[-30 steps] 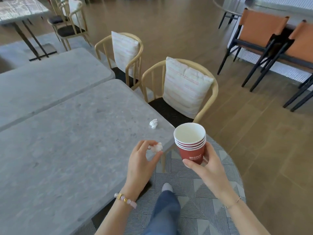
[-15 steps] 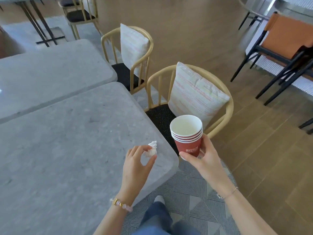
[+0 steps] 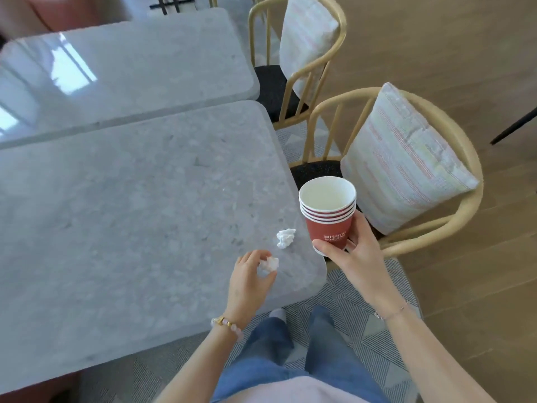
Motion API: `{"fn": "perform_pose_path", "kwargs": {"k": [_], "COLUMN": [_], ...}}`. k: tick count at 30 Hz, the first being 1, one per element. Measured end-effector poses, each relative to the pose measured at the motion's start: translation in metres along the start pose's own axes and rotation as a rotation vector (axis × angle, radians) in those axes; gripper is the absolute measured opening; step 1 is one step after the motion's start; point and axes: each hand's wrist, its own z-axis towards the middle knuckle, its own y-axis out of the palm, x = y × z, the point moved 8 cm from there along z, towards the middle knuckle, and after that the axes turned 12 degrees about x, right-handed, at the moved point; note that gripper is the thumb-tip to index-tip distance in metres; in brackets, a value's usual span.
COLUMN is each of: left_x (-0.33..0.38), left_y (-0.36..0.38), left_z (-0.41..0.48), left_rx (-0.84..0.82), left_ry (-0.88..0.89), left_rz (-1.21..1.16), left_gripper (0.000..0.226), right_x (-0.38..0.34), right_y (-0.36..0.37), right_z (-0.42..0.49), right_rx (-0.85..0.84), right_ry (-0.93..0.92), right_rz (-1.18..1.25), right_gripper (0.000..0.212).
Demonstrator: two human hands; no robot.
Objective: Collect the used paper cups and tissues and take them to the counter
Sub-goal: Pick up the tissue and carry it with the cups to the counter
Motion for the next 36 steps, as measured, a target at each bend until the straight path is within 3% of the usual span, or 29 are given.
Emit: {"fn": "perform_pose_path", "kwargs": {"k": [9, 14, 19, 28, 36], "left_x": [0.012, 0.010, 0.009, -0.001, 0.020], "left_y": [0.023, 0.026, 0.024, 0.005, 0.030], "left_z": [-0.001, -0.009, -0.009, -0.002, 0.024], "left_rx": [0.111, 0.185, 0.211, 0.110, -0.156], "left_ry": [-0.182, -0.213, -0.187, -0.088, 0.202], "left_rz": [-0.070, -0.029, 0.028, 0.129, 0.249], "left_gripper": [0.040, 0.037, 0.051, 0.085, 0.098], "right_x": [0.004, 0.006, 0.006, 0.011, 0.009], "right_y": [-0.017, -0.020, -0.024, -0.026, -0.029], "right_z": [0.030, 0.040, 0.046, 0.052, 0.050], "right_rx": [-0.156, -0.223, -0.246, -0.280, -0.252], "right_ry": [-0.002, 0.011, 0.004, 0.002, 0.004], "right_rz": [-0.067, -0.067, -0.051, -0.045, -0.039], "right_gripper": [0.065, 0.065, 0.064, 0.065, 0.064]}}
